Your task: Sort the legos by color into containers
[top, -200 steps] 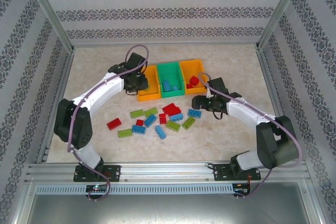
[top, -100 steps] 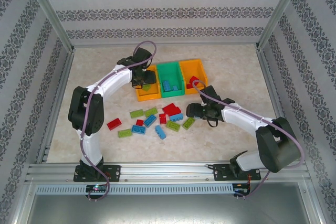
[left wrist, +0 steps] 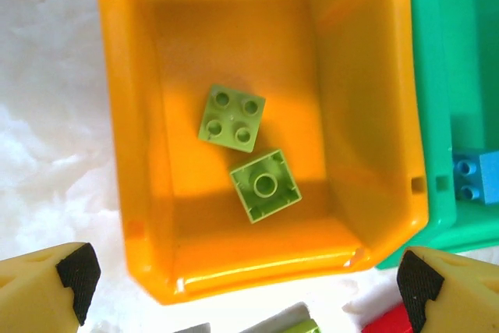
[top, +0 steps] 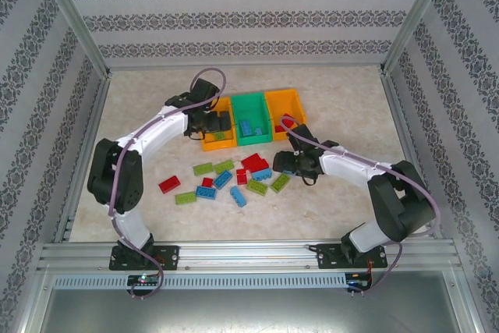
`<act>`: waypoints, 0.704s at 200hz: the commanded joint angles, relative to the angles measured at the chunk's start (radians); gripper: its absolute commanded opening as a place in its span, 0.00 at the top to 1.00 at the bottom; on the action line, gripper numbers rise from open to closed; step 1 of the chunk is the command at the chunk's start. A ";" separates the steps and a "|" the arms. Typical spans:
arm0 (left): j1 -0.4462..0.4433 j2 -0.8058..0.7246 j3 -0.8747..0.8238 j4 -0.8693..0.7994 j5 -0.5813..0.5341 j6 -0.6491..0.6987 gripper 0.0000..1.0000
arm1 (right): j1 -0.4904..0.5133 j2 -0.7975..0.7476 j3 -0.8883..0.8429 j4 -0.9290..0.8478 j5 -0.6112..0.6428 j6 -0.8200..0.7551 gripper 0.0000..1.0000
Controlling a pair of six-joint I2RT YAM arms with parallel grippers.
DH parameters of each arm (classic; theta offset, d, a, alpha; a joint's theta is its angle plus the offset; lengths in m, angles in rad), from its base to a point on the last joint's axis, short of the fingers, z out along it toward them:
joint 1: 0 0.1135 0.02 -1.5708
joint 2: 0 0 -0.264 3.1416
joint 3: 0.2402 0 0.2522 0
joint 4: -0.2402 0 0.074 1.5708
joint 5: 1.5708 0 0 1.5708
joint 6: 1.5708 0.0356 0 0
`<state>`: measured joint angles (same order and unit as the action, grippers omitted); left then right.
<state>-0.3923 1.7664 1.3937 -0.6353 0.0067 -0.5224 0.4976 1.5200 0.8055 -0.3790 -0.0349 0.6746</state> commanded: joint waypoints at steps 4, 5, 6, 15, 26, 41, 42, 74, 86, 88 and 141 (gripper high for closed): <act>0.004 -0.056 -0.043 0.033 -0.050 0.027 0.00 | 0.019 0.035 0.045 -0.036 0.036 0.020 0.10; 0.004 -0.058 -0.043 0.033 -0.051 0.028 0.01 | 0.019 0.037 0.046 -0.036 0.037 0.020 0.10; 0.003 -0.058 -0.044 0.033 -0.052 0.028 0.01 | 0.019 0.038 0.048 -0.036 0.038 0.020 0.10; 0.004 -0.066 -0.054 0.028 -0.061 0.032 0.01 | 0.019 0.056 0.057 -0.045 0.042 0.018 0.11; 0.003 -0.077 -0.066 0.025 -0.075 0.033 0.01 | 0.019 0.081 0.073 -0.057 0.042 0.003 0.15; 0.004 -0.110 -0.092 0.033 -0.113 0.023 0.01 | 0.019 0.126 0.106 -0.091 0.048 -0.020 0.21; 0.004 -0.113 -0.095 0.034 -0.116 0.023 0.01 | 0.019 0.128 0.108 -0.094 0.048 -0.021 0.21; 0.005 -0.203 -0.175 0.080 -0.183 0.018 0.01 | 0.025 0.180 0.153 -0.168 0.071 -0.042 0.27; 0.006 -0.226 -0.194 0.088 -0.196 0.021 0.01 | 0.025 0.177 0.154 -0.172 0.081 -0.043 0.29; 0.006 -0.228 -0.196 0.087 -0.198 0.022 0.01 | 0.025 0.175 0.154 -0.174 0.083 -0.043 0.30; 0.017 -0.251 -0.241 0.068 -0.221 0.010 0.01 | 0.032 0.131 0.227 -0.188 0.084 -0.064 0.44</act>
<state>-0.3897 1.5341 1.1801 -0.5800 -0.1745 -0.5152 0.5148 1.6810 0.9787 -0.5362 0.0269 0.6292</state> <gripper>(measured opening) 0.994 0.656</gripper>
